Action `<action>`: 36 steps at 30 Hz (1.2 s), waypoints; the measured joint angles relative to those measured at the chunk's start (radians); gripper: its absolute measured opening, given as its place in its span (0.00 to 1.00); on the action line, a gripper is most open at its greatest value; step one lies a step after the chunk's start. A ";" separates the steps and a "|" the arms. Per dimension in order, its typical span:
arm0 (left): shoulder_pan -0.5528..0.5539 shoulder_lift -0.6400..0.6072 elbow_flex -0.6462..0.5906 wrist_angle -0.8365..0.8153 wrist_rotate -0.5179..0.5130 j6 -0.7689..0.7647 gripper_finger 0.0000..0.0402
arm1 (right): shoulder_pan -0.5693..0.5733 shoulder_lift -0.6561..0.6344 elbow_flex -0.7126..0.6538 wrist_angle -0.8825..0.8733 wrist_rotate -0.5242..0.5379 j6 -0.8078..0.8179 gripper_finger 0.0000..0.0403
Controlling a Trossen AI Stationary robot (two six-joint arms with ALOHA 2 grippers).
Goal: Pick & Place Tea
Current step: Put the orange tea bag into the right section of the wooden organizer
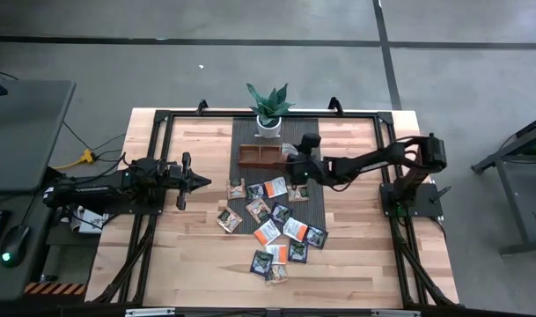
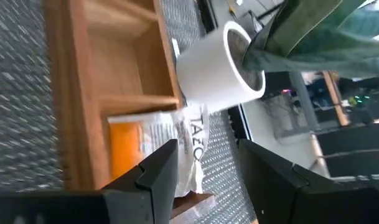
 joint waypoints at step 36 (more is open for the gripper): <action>0.000 0.000 0.000 0.000 0.002 0.000 0.00 | 0.215 0.007 0.349 -0.736 -0.920 -0.059 0.41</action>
